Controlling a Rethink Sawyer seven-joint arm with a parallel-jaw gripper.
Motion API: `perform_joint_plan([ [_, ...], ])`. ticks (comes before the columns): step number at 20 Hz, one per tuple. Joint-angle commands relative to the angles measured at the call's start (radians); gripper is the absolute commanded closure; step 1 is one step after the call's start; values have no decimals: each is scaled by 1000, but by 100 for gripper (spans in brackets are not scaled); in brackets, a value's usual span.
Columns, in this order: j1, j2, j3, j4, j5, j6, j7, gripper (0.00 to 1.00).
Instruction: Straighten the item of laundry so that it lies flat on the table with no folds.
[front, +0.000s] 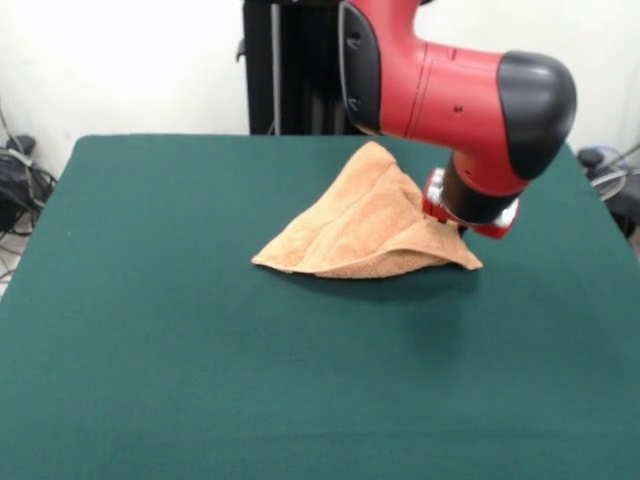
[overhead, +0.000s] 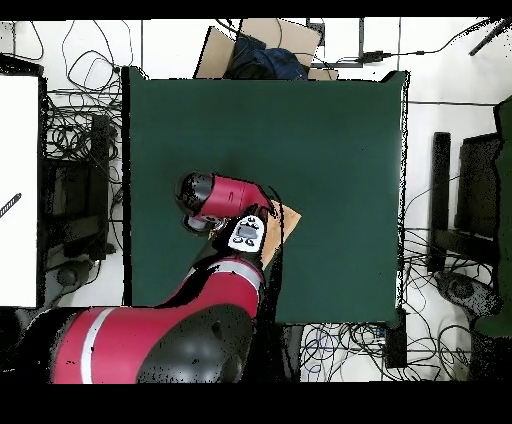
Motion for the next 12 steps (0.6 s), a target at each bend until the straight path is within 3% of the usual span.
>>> perform_joint_plan([
  [1, -39, 83, 52, -114, 42, -87, 215, 100],
  [8, -7, -134, 2, -40, 34, 235, 258, 100],
  [12, -3, -203, -5, 3, 28, 282, 248, 100],
])
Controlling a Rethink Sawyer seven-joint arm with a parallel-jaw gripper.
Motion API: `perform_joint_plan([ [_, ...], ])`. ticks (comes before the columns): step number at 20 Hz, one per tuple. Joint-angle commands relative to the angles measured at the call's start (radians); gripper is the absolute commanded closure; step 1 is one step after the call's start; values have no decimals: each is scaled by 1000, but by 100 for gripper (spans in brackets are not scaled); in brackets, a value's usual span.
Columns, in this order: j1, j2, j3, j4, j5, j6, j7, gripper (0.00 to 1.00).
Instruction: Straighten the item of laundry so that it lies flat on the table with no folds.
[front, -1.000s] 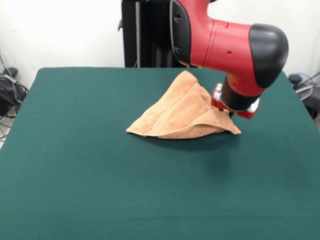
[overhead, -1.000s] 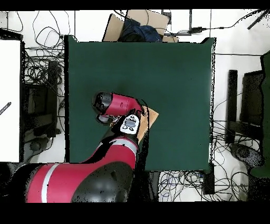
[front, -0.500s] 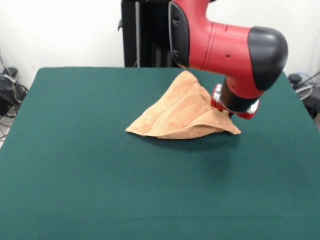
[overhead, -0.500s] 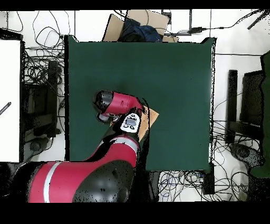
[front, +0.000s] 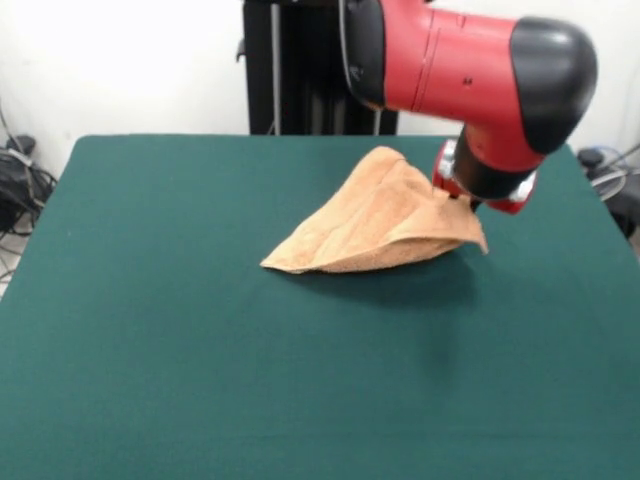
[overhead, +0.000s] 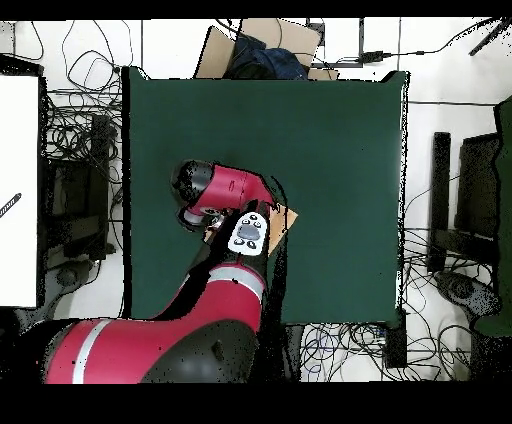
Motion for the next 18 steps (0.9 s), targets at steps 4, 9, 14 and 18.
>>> perform_joint_plan([
  [4, -5, -150, -3, 29, 25, 144, 242, 100],
  [9, -15, -137, 14, 51, 39, 85, 236, 100],
  [14, -25, -99, 30, 65, 49, -2, 231, 100],
  [18, -29, -85, 38, 70, 61, -32, 233, 100],
])
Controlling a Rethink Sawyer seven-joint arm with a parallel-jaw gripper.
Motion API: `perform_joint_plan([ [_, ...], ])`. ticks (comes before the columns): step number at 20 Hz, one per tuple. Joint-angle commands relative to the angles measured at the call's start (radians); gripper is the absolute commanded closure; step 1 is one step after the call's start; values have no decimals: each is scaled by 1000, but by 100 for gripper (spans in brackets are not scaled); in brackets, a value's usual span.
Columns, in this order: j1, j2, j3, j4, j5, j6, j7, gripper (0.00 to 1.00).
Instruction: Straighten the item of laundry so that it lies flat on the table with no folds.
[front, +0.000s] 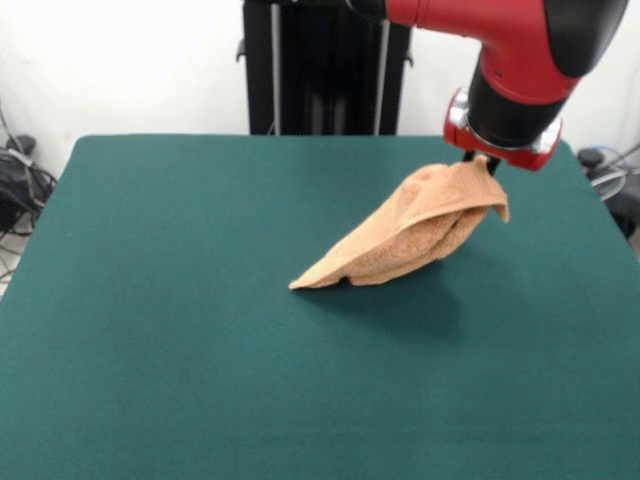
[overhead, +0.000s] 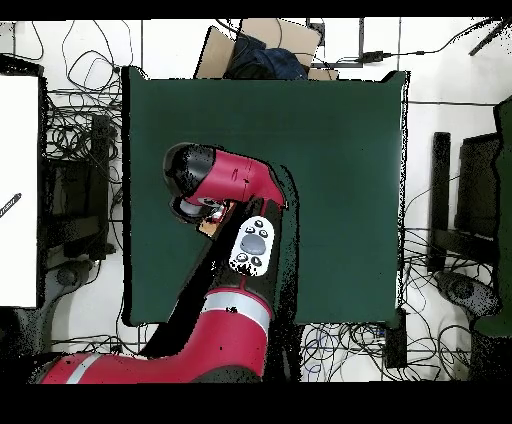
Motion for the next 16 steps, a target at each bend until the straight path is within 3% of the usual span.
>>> perform_joint_plan([
  [1, -8, 37, 40, 39, 27, -68, 248, 100],
  [16, -32, 50, 55, 101, 47, -194, 204, 100],
])
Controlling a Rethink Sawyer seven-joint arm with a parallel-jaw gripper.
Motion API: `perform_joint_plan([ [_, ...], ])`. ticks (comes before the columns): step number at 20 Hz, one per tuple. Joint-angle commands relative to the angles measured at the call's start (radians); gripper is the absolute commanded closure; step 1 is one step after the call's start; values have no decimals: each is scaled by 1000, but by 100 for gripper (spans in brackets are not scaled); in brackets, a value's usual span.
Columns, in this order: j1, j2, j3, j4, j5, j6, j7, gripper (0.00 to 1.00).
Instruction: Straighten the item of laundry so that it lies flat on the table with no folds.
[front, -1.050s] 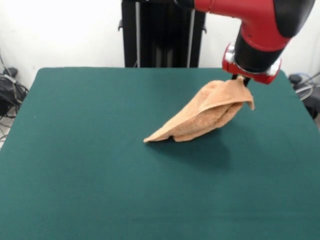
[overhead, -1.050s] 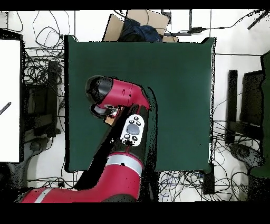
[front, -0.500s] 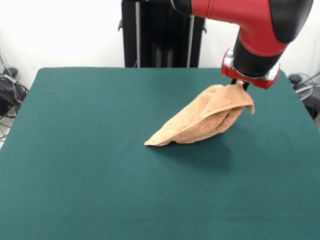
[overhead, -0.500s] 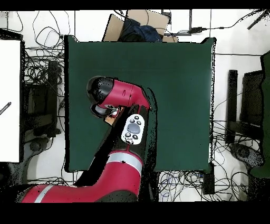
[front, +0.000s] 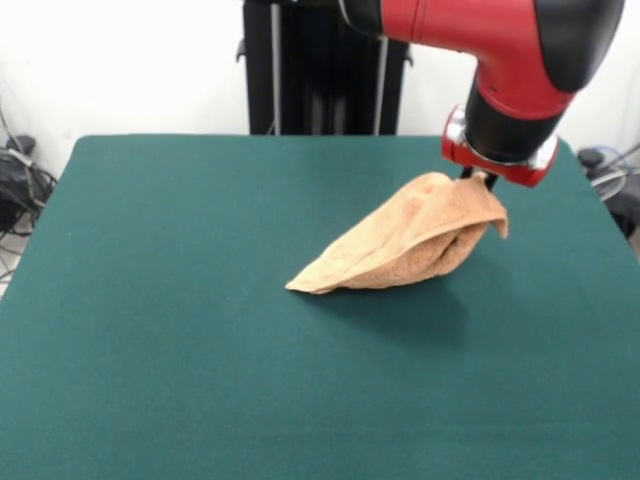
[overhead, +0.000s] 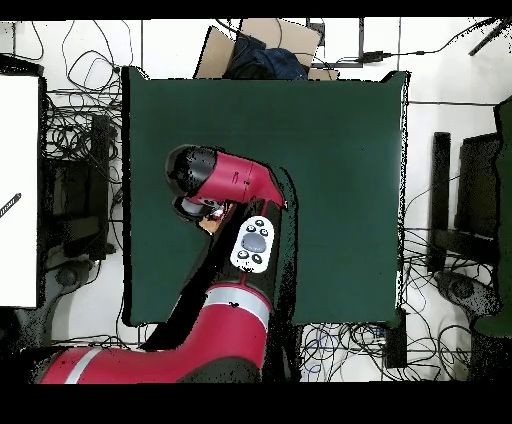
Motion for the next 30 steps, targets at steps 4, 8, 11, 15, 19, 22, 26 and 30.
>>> perform_joint_plan([
  [4, -101, 63, 133, 174, 60, -311, 128, 100],
  [8, -114, 77, 130, 157, 28, -326, 107, 100],
  [11, -148, 80, 155, 163, 22, -341, 78, 100],
  [15, -195, 69, 193, 198, 12, -368, 39, 100],
  [19, -220, 57, 218, 229, 1, -396, 43, 100],
  [22, -230, 47, 234, 257, -1, -424, 53, 100],
  [26, -225, 36, 228, 260, -15, -424, 71, 100],
  [30, -220, 37, 220, 254, -23, -435, 79, 100],
])
